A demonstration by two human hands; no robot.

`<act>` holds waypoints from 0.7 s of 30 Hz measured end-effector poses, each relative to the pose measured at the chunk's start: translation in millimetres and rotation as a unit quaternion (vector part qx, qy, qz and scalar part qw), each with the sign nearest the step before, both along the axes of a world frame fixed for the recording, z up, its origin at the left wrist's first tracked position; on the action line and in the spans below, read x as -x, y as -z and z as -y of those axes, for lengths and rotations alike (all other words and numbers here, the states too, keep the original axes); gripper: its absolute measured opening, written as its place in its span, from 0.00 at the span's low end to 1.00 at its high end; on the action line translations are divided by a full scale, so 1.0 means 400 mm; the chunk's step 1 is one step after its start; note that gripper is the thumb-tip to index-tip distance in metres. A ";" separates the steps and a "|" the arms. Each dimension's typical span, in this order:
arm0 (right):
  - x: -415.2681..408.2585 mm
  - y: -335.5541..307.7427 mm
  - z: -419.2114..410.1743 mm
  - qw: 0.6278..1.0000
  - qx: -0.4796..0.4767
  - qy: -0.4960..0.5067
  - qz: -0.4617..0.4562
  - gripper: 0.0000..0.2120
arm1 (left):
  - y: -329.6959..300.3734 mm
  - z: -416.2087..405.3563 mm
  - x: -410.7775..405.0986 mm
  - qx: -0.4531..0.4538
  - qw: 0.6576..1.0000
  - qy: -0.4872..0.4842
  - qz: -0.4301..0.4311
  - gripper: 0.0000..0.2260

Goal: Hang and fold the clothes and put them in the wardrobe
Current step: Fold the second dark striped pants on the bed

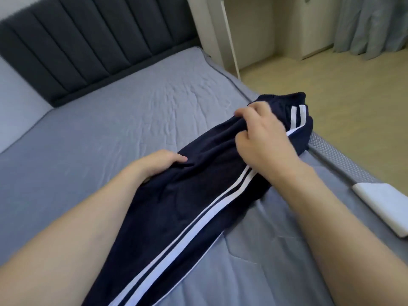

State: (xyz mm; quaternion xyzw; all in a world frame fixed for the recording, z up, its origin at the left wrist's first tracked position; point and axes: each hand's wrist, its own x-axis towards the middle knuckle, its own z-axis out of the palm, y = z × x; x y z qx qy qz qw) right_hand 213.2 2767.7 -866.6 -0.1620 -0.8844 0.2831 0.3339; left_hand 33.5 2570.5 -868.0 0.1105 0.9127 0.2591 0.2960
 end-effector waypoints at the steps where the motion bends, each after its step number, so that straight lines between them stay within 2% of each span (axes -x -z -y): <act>1: 0.003 0.012 0.040 0.996 0.010 -0.056 0.071 0.21 | -0.001 0.026 -0.004 0.005 1.000 -0.015 -0.022 0.20; 3: 0.012 0.070 0.100 0.963 -0.042 -0.112 0.244 0.25 | 0.005 0.064 -0.013 0.000 0.997 -0.045 -0.068 0.22; 5: 0.012 0.132 0.117 0.923 -0.094 -0.134 0.348 0.29 | 0.020 0.102 -0.056 0.000 0.991 -0.045 -0.128 0.26; 9: 0.020 0.175 0.095 0.921 -0.113 -0.114 0.354 0.33 | 0.080 0.295 -0.180 0.105 0.943 0.036 -0.313 0.30; 12: 0.015 0.177 0.110 0.920 -0.150 -0.101 0.347 0.39 | 0.105 0.478 -0.246 0.163 0.921 -0.020 -0.352 0.31; 15: 0.000 0.166 0.127 0.924 -0.191 -0.063 0.324 0.34 | 0.112 0.617 -0.286 0.181 0.928 -0.066 -0.318 0.27; 17: -0.021 0.143 0.176 0.938 -0.188 -0.047 0.288 0.30 | 0.110 0.692 -0.313 0.147 0.951 -0.093 -0.254 0.26; 19: -0.056 0.114 0.279 0.956 -0.150 -0.095 0.232 0.27 | 0.096 0.761 -0.353 0.080 0.975 -0.132 -0.160 0.27; 21: -0.107 0.092 0.418 0.950 -0.138 -0.191 0.207 0.22 | 0.078 0.830 -0.407 0.046 0.983 -0.146 -0.101 0.26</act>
